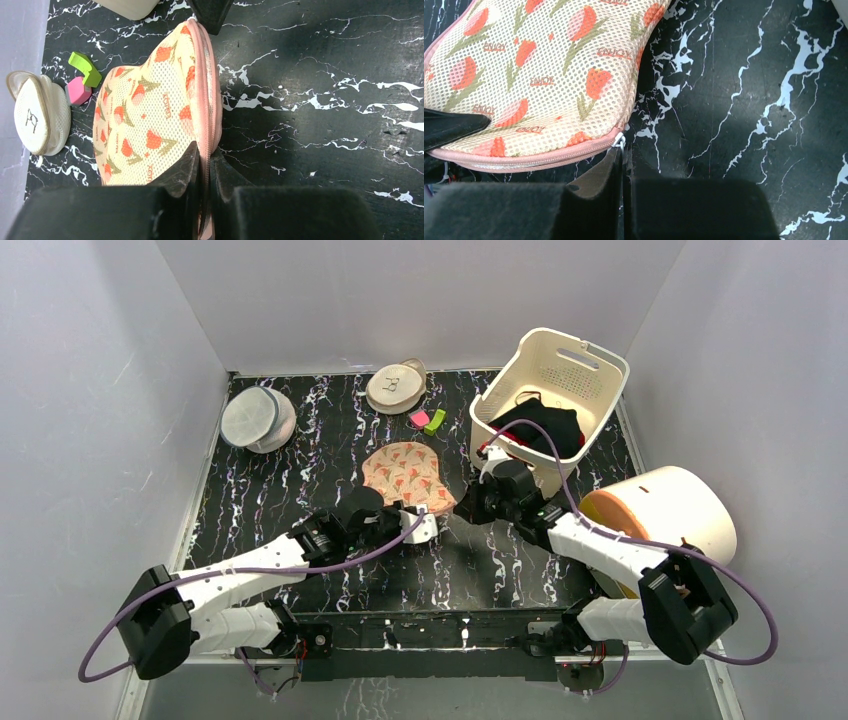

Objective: Unzip the laundry bag and remove the bra
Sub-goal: Unzip the laundry bag at the center of the board.

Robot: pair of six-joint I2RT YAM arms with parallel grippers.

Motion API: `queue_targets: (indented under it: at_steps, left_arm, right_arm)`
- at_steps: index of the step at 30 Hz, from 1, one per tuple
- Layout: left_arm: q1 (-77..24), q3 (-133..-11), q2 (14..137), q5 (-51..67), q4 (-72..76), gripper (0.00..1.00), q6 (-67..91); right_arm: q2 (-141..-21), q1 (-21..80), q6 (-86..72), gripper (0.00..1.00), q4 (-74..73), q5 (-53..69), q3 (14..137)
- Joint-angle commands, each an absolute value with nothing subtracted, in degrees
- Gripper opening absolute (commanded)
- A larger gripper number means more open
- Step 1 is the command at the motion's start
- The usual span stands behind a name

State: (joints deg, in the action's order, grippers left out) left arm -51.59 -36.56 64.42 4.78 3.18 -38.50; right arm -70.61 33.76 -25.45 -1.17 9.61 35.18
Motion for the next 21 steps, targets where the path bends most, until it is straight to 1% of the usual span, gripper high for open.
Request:
queue_targets:
  at_steps: [1, 6, 13, 18, 21]
  left_arm:
    - [-51.21, -36.18, 60.58, 2.6, 2.95, 0.0, -39.67]
    - [-51.2, -37.74, 62.58, 5.96, 0.84, 0.0, -39.9]
    - [-51.17, -37.03, 60.07, 7.02, 1.39, 0.0, -40.05]
    - [-51.15, -36.17, 58.16, 6.56, 2.3, 0.0, -40.21]
    - [-51.15, -37.0, 59.28, 8.13, 1.25, 0.0, -39.89]
  right_arm:
    - [-72.88, 31.82, -21.03, 0.0, -4.61, 3.68, 39.33]
    - [-73.81, 31.9, -20.78, 0.0, -6.05, 6.2, 40.56]
    - [-74.47, 31.9, -18.69, 0.01, -6.53, 3.54, 40.51]
    - [-74.55, 31.89, -16.88, 0.01, -1.98, 2.47, 38.53]
    - [-73.83, 31.9, -17.39, 0.04, -2.05, 3.43, 38.79]
